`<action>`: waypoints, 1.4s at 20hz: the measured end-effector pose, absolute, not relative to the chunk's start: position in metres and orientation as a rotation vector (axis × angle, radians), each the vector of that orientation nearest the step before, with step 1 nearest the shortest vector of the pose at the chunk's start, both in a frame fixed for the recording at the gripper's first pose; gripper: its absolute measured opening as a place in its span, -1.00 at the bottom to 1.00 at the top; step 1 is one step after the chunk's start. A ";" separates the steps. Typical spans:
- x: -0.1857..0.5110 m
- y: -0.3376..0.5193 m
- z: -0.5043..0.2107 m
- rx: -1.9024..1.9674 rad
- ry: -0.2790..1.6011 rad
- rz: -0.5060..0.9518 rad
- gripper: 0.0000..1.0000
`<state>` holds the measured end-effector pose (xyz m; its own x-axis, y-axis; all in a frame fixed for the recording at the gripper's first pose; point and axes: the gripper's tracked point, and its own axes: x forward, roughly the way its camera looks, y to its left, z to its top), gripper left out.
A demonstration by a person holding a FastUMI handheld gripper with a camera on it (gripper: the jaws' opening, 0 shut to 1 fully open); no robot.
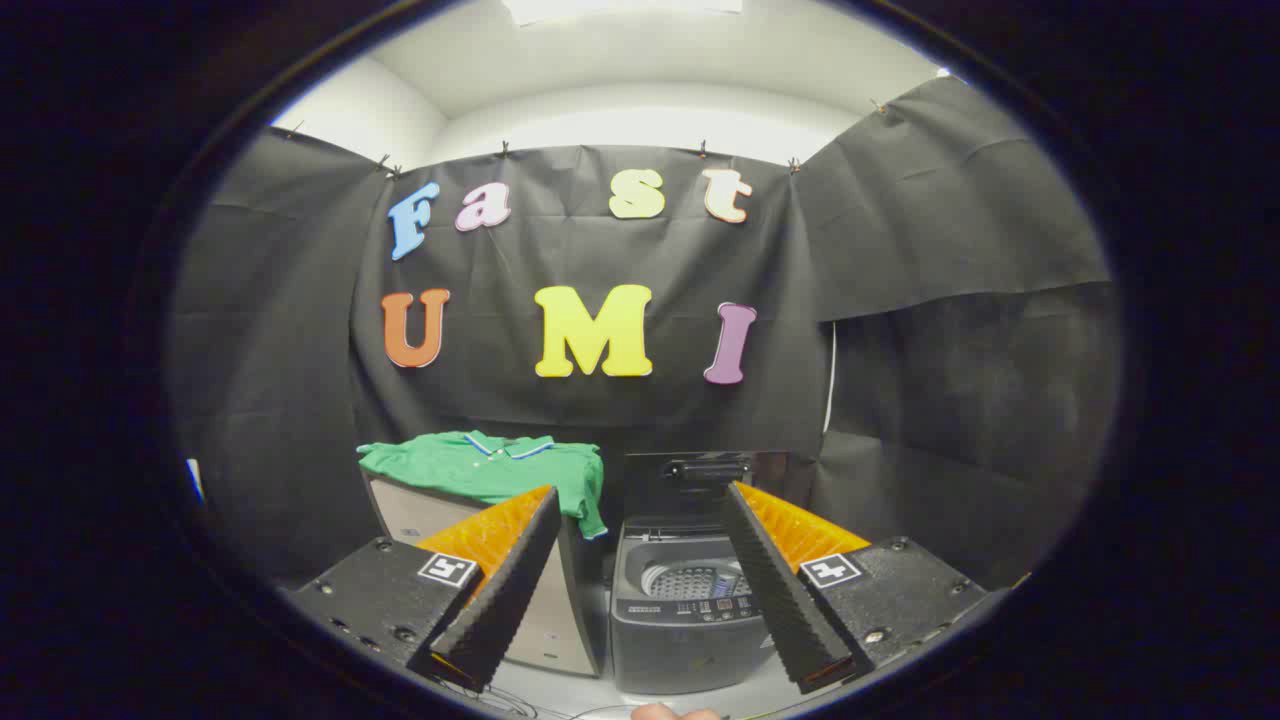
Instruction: Put the clothes into the washing machine and then close the washing machine lid.
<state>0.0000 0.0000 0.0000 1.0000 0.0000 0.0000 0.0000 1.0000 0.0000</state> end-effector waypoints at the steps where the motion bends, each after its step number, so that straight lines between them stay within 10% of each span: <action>1: 0.002 -0.003 -0.002 0.000 0.002 -0.003 1.00; 28: -0.004 0.026 -0.004 -0.014 0.018 0.005 1.00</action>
<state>-0.0042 0.0257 -0.0042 0.9998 0.0044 -0.0176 -0.0047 0.9999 -0.0139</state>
